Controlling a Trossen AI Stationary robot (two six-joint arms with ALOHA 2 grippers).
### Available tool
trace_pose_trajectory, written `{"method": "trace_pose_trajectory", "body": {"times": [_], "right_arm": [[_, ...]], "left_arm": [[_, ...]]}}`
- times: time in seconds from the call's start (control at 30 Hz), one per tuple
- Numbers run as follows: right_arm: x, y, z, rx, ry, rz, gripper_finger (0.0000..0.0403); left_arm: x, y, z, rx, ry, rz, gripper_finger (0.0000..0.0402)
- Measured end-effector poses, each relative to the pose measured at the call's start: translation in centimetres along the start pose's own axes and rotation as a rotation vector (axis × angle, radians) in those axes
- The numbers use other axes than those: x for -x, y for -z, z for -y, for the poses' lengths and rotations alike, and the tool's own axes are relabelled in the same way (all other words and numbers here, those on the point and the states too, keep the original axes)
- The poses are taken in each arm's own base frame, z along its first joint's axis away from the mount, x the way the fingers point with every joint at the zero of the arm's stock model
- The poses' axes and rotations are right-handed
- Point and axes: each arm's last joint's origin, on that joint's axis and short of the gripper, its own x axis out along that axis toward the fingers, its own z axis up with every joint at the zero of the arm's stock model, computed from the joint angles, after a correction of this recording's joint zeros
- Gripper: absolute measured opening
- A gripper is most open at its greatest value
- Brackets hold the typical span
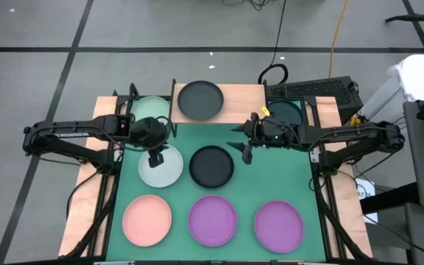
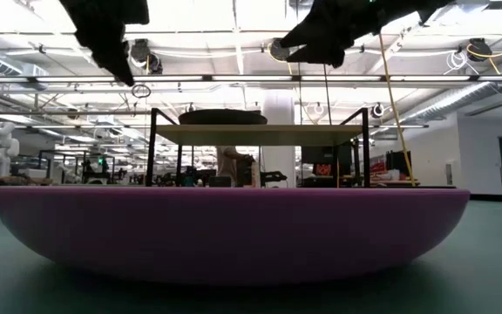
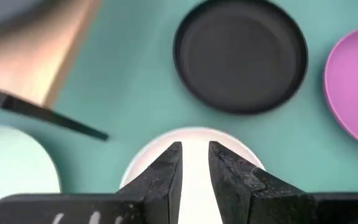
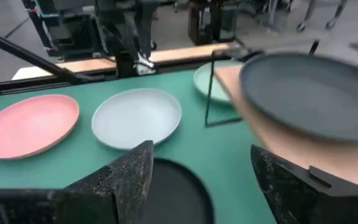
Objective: Place and stack plates onto a shelf
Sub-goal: Put the black plate on the shelf
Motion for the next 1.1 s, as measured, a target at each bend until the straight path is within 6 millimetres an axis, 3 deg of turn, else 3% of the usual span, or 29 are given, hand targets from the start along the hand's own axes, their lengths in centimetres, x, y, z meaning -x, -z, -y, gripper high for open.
{"method": "trace_pose_trajectory", "body": {"times": [0.23,0.7,1.1], "right_arm": [[-0.4,1.6,-1.4,0.006,-0.061,-0.131,0.0238],[-4.8,7.4,-3.5,0.066,-0.224,-0.453,0.0238],[-6.4,9.3,-3.8,0.328,-0.438,-0.47,0.0237]], "left_arm": [[0.0,0.2,0.6,0.018,0.015,-0.014,0.0086],[0.3,0.5,2.8,0.272,0.082,-0.007,0.0086],[0.7,1.2,5.0,0.461,0.068,0.014,0.0086]]}}
